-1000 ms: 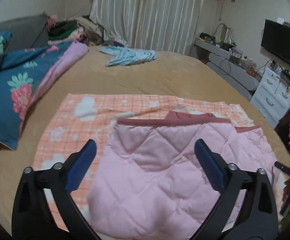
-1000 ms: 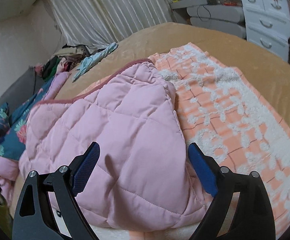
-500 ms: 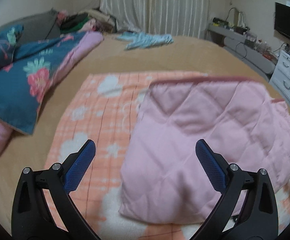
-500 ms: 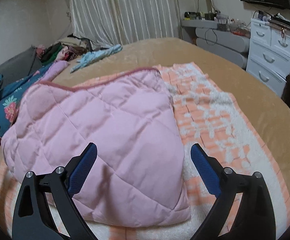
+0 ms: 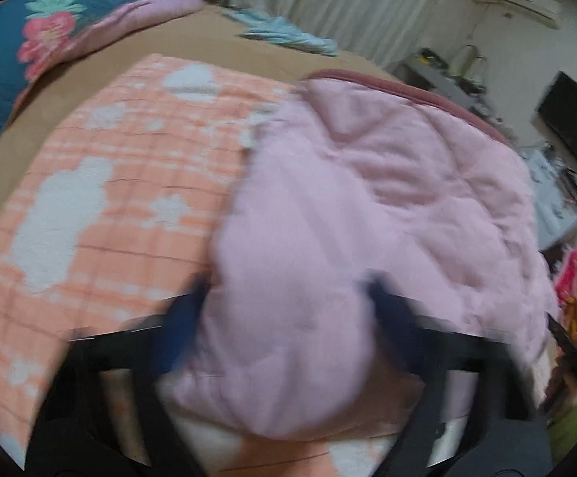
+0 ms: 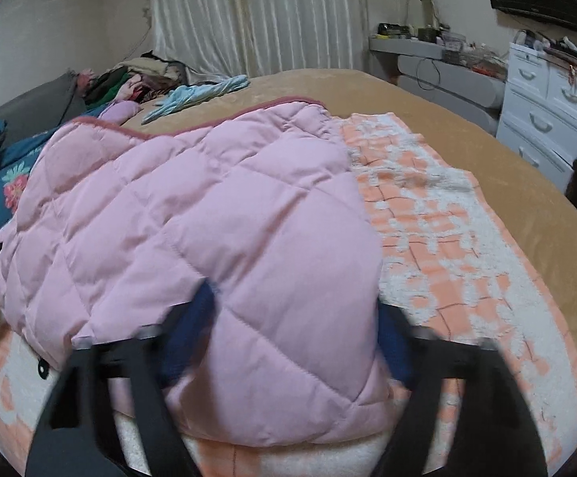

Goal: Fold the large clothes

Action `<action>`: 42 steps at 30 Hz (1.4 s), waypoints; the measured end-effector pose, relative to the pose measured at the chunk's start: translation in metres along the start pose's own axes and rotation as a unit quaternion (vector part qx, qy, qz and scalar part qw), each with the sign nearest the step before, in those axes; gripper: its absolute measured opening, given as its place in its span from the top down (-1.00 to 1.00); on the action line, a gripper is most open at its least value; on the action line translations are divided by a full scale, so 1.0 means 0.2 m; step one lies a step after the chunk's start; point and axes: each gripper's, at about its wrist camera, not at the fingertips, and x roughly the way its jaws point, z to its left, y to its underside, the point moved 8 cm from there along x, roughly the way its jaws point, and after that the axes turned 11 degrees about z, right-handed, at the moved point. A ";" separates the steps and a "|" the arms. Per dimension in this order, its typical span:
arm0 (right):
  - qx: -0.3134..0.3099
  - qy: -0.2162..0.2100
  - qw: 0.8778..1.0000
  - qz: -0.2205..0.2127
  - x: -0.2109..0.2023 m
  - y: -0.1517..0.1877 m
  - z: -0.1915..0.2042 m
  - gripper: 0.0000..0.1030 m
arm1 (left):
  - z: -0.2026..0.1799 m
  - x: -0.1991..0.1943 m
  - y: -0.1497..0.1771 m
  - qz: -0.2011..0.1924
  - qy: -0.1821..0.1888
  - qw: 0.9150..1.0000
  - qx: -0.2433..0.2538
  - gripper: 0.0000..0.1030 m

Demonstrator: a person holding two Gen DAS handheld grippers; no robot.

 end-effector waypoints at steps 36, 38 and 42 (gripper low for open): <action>0.069 0.050 0.995 0.058 0.42 -0.40 -0.08 0.47 | -0.13 0.26 -0.42 -0.011 -0.141 0.989 0.052 0.62; 0.072 0.050 0.994 0.064 0.43 -0.39 -0.08 0.42 | -0.12 0.26 -0.42 -0.011 -0.142 0.989 0.050 0.59; 0.066 0.058 0.993 0.075 0.39 -0.38 -0.08 0.17 | -0.12 0.21 -0.41 -0.017 -0.143 0.989 0.041 0.51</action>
